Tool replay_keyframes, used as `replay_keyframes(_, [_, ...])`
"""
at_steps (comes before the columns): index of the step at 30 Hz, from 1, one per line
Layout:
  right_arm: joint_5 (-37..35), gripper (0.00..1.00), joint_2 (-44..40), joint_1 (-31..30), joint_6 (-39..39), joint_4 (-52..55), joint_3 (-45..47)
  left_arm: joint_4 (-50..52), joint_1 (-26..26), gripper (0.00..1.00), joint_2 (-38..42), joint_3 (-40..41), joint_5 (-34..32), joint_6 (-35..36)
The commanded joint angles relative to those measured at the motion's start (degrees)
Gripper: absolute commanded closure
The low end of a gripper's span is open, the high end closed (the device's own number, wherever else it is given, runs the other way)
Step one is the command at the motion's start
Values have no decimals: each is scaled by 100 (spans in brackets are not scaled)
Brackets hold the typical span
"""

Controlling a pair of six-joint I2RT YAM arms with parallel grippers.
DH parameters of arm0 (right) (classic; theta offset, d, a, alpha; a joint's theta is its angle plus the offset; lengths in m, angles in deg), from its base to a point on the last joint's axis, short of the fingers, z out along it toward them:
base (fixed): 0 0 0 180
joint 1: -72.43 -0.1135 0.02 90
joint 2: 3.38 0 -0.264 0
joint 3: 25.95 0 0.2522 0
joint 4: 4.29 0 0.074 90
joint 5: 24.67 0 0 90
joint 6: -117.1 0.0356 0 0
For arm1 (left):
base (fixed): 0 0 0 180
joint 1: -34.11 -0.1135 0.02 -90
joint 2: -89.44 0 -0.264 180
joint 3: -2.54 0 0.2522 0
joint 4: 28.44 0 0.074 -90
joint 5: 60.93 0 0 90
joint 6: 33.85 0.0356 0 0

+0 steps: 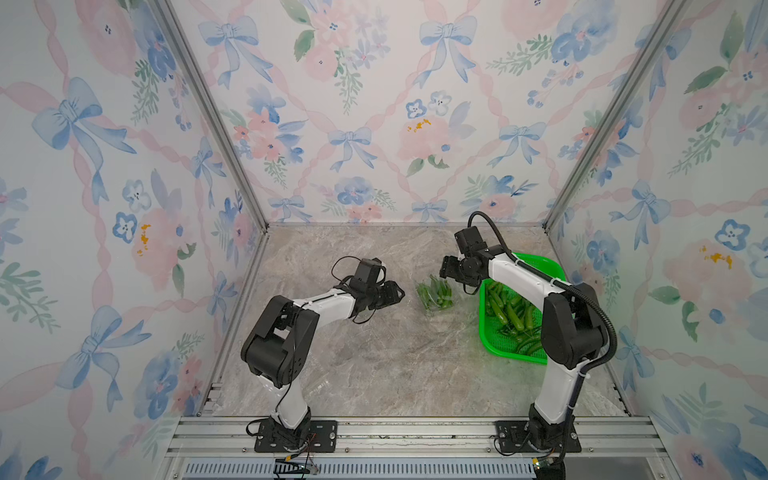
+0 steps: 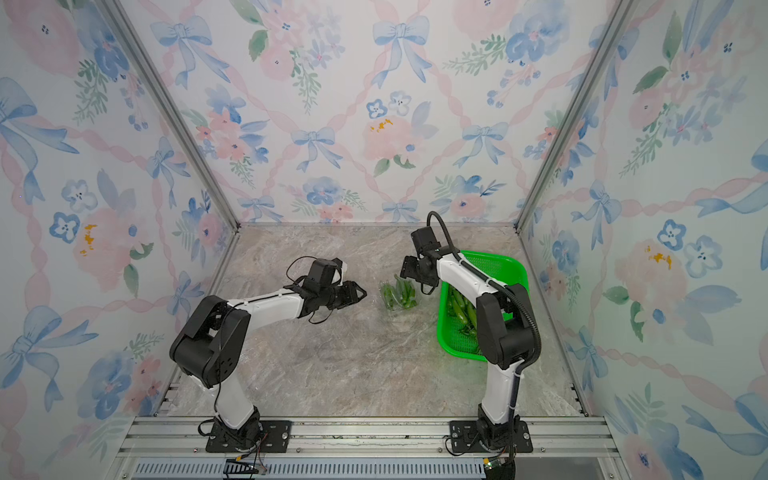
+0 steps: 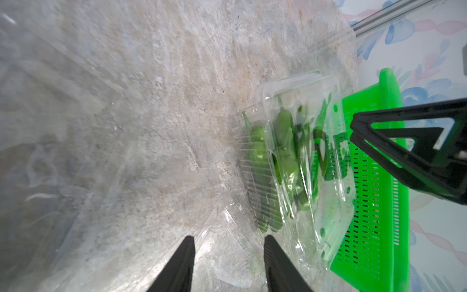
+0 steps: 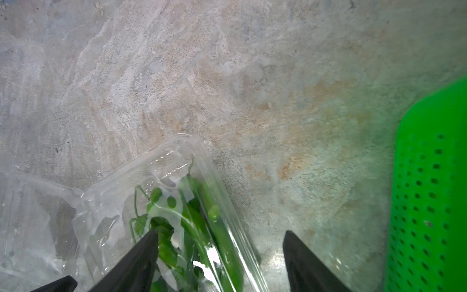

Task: Take small green peppers out of containers
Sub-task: Adjust the packing box at the center of the board, then open the packing box at the center of the board.

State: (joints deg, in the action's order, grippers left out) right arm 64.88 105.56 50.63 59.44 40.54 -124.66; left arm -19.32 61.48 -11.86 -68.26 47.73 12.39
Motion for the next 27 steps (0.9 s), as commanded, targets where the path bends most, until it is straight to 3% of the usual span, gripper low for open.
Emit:
replay_keyframes(1, [62,22,-295,27,-198,1,-107,-25,-61,51,176,-5,-91,-13])
replay_keyframes(8, [840,23,-188,154,-605,-388,-167,-109,-254,52,-110,-416,-69,105])
replay_keyframes(16, [933,23,111,168,-704,-388,-359,-455,-423,54,-515,-548,318,62])
replay_keyframes(27, [1020,23,347,214,-694,-466,-331,-886,-230,57,-867,-510,642,-92])
